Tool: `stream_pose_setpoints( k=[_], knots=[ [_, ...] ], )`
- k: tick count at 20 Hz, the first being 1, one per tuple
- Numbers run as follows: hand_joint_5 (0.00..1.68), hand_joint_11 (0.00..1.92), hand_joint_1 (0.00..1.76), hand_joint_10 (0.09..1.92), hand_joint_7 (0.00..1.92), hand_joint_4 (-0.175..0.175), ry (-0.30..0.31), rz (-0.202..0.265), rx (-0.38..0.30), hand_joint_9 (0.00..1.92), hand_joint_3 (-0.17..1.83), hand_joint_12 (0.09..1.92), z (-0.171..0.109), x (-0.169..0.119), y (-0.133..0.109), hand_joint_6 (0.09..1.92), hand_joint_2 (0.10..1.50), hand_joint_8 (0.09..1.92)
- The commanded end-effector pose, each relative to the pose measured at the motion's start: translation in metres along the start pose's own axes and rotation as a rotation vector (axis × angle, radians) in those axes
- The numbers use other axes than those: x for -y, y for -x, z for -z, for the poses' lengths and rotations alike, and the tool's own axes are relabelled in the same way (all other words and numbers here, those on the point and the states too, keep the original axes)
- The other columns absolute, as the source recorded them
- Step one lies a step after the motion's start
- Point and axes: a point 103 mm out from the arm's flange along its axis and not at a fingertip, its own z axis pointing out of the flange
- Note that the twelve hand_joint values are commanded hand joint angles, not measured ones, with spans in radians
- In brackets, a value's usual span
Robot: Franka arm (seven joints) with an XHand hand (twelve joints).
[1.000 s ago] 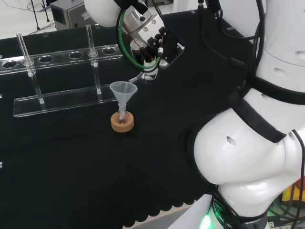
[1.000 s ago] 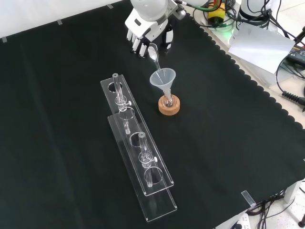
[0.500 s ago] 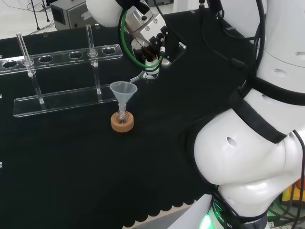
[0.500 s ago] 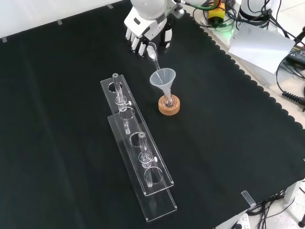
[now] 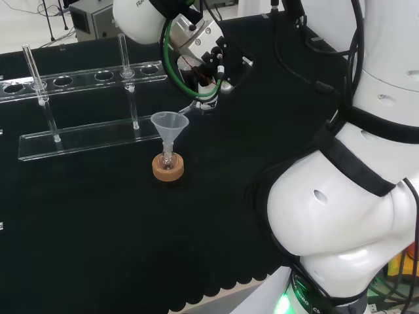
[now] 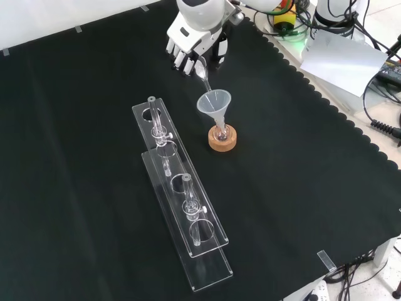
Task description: Pour all the NaCl from the weighing funnel into the round-bottom flask.
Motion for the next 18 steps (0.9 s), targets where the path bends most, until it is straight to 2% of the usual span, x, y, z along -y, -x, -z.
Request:
stream_pose_setpoints(
  k=[1,4,18],
  knots=[
    [1.17,0.95,1.11,0.24,0.83,0.175,0.003,0.001,0.043,1.13,0.82,0.98,0.003,0.0002,-0.0033,0.93,0.62,0.58],
    [1.17,0.95,1.11,0.24,0.83,0.175,0.015,-0.001,0.04,1.13,0.83,0.98,0.0018,0.0001,-0.0026,0.94,0.62,0.58],
    [1.17,0.95,1.1,0.24,0.83,0.175,0.002,-0.003,0.137,1.14,0.83,0.98,0.0074,-0.0007,-0.0112,0.94,0.62,0.58]
  ],
)
